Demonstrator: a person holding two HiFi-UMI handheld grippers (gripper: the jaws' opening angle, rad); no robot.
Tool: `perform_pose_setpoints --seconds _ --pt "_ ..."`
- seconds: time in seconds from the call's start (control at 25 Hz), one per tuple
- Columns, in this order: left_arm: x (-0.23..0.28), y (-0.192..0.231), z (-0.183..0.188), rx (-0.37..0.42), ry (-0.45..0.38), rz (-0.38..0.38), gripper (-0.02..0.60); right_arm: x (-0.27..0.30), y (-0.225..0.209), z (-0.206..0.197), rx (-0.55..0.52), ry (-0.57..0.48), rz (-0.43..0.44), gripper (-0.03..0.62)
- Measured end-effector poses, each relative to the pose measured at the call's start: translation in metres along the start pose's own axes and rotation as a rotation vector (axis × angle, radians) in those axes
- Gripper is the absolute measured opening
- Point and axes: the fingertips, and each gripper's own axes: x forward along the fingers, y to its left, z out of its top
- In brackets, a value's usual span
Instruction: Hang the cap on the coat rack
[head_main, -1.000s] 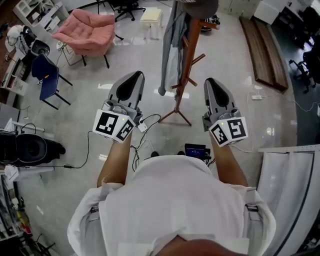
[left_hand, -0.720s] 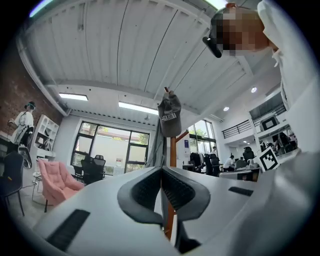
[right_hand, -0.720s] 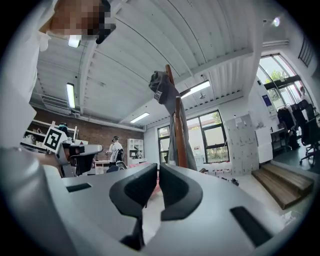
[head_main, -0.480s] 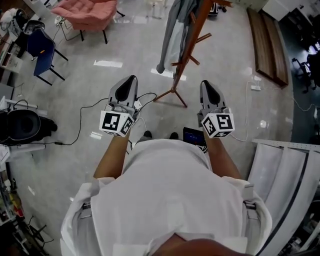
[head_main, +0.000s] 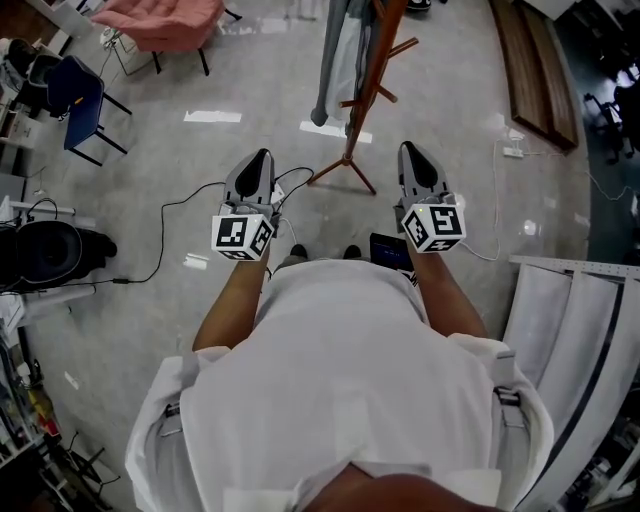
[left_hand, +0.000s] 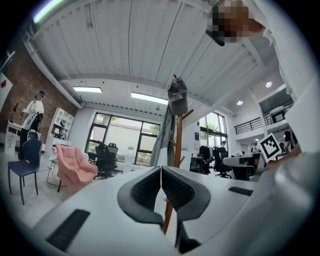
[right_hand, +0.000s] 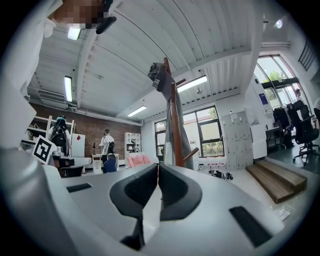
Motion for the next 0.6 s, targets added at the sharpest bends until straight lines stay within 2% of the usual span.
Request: perform_pose_setpoints --seconds 0.16,0.6 --pt "-0.005 -0.005 -0.014 -0.037 0.042 -0.025 0.021 -0.004 -0.001 -0.006 0.005 0.022 0.008 0.025" --pt "0.008 -0.026 -0.001 -0.058 0.046 -0.13 0.021 -0.007 -0.004 -0.001 0.012 0.027 0.03 0.023"
